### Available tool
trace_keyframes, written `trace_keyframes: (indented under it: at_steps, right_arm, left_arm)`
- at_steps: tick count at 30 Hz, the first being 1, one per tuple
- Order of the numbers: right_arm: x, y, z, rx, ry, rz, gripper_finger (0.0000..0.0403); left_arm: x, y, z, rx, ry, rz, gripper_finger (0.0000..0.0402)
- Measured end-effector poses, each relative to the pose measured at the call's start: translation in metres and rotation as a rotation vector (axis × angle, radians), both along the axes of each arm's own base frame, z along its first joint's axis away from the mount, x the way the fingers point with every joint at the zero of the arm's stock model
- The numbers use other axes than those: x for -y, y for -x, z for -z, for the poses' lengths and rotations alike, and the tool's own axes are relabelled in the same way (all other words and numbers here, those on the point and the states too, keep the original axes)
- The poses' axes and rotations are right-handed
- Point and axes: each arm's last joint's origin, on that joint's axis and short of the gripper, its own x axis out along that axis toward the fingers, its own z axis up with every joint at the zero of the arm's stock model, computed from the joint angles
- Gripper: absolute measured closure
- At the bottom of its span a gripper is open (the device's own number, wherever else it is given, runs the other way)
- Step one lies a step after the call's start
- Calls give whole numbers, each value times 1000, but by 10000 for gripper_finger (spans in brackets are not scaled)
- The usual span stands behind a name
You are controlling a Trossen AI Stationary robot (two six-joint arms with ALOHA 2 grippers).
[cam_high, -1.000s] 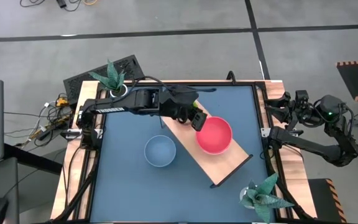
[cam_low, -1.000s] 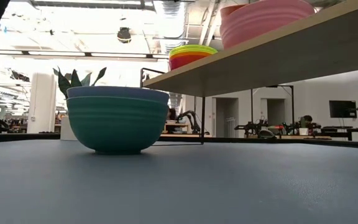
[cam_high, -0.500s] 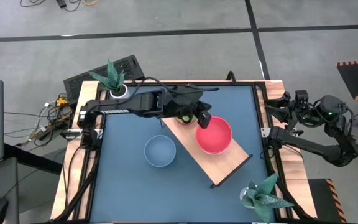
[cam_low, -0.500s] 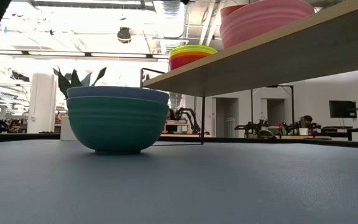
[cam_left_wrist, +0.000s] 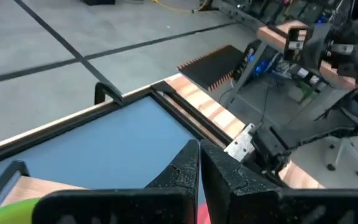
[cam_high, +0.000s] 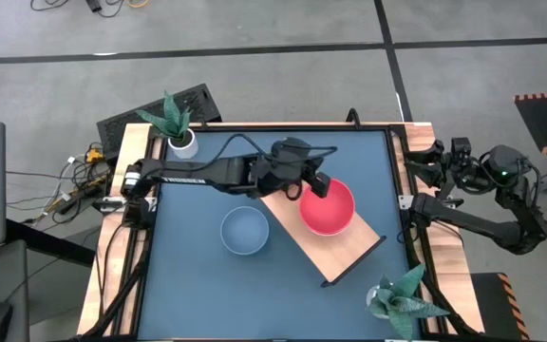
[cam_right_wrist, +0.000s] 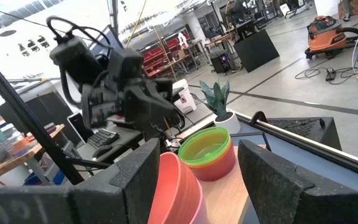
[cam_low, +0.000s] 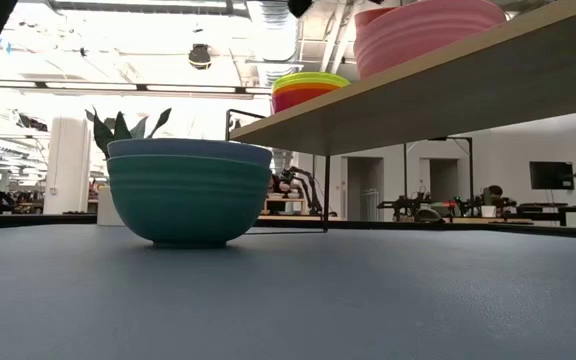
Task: Place and stack bowls onto a shelf
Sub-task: Stack the orange bowl on top of the pink bowl on the shelf
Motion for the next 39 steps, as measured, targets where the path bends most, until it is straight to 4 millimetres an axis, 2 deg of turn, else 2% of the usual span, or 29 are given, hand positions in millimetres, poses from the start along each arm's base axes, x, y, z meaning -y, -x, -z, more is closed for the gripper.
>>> trace_keyframes:
  at_steps: [5,17,39]
  right_arm:
    - [0,0,0,-2,0,16,158]
    - [1,0,6,-57,-30,16,158]
    - [1,0,7,-63,-29,16,158]
  left_arm:
    - [2,-15,14,20,-8,-2,401]
    - [3,-36,42,-2,-15,-19,401]
    - [-4,-32,50,-78,6,-52,401]
